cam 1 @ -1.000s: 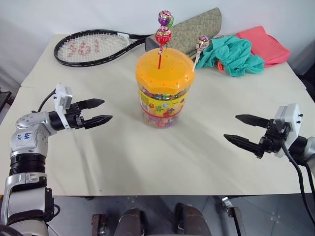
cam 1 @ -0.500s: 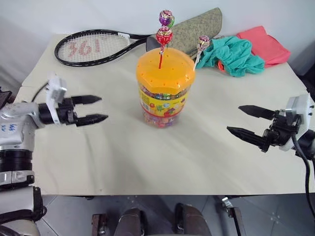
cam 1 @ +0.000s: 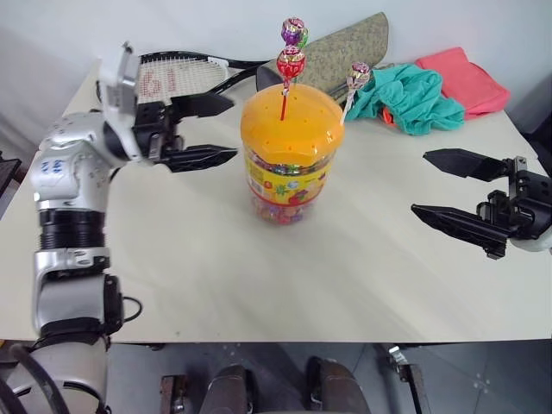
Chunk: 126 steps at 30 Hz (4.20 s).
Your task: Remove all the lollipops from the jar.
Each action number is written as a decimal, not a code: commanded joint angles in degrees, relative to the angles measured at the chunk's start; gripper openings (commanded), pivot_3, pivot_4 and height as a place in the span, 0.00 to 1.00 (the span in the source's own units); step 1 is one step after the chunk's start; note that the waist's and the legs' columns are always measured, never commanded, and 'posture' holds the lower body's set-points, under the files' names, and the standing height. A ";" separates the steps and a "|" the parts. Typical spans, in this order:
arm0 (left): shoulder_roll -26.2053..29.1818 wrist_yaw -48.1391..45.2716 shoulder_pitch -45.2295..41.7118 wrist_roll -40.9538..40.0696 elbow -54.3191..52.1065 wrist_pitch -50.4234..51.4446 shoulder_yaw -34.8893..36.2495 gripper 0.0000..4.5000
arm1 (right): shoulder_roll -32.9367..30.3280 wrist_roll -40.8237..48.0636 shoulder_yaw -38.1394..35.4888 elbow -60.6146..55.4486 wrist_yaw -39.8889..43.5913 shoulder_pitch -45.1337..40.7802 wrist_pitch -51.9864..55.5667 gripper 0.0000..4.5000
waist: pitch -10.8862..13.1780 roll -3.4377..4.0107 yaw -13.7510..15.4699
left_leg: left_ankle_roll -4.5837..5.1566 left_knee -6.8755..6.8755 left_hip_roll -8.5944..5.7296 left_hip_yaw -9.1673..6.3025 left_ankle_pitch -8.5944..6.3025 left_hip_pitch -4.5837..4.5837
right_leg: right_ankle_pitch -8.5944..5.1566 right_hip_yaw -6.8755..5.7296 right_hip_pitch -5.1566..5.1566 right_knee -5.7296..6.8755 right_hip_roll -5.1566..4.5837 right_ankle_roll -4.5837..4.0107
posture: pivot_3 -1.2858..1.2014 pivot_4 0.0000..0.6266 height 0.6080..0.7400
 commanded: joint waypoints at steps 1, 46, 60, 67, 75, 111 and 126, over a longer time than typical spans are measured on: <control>-2.80 -0.65 -3.85 0.37 4.00 -3.94 -0.54 1.00 | -0.53 0.54 -1.23 -1.60 -0.69 -0.18 -0.76 0.98 | 0.00 0.00 -0.10 | 0.00 0.00 0.00 0.00 0.00 0.00 | 0.00 0.00 0.00 0.00 0.00 0.00 | 0.52 0.24 1.00; 11.09 37.01 -17.85 25.05 22.85 13.19 -5.30 0.01 | -1.27 0.32 1.57 0.75 1.49 -2.66 -1.34 1.00 | 0.02 -0.08 -1.28 | 0.08 0.05 -0.10 -0.18 -0.04 -0.11 | 0.02 -0.13 -0.01 0.01 -0.08 0.04 | 0.52 0.24 1.00; 15.85 42.98 -2.88 34.84 20.21 40.02 -14.41 0.01 | 0.40 -1.68 6.34 3.46 3.32 -6.24 -2.61 1.00 | 0.05 -0.40 -1.43 | 0.07 0.03 -0.10 -0.16 -0.04 -0.12 | 0.02 -0.18 -0.06 0.05 -0.08 0.04 | 0.52 0.24 1.00; 18.34 38.82 -3.26 34.04 12.34 48.77 -17.62 0.43 | 0.76 -2.26 6.60 3.96 4.17 -6.88 -2.67 1.00 | 0.03 -0.44 -1.57 | 0.07 0.03 -0.10 -0.16 -0.04 -0.11 | 0.02 -0.19 -0.06 0.06 -0.08 0.04 | 0.52 0.24 1.00; 19.78 31.48 -12.12 32.33 3.03 50.78 -21.93 0.99 | 0.21 -2.55 5.71 3.92 4.33 -6.95 -2.37 1.00 | 0.04 -0.50 -1.20 | 0.06 0.07 -0.11 -0.16 -0.04 -0.13 | 0.02 -0.19 -0.06 0.08 -0.11 0.04 | 0.52 0.24 1.00; -8.08 6.48 -24.64 14.52 35.18 -14.11 -1.75 0.81 | 1.12 1.36 -5.22 -6.97 -5.36 5.80 -2.57 1.00 | 0.04 -0.50 -0.56 | 0.19 0.84 -0.11 -0.57 -0.11 -0.68 | 0.03 -0.64 -0.11 0.20 -0.21 0.06 | 0.52 0.24 1.00; -10.44 9.25 -27.41 16.93 40.31 -16.39 -1.34 0.75 | 1.07 2.08 -4.95 -7.55 -6.86 6.48 -3.49 1.00 | 0.04 -0.50 -0.01 | 0.19 0.87 -0.11 -0.62 -0.11 -0.72 | 0.04 -0.69 -0.10 0.19 -0.21 0.07 | 0.52 0.24 1.00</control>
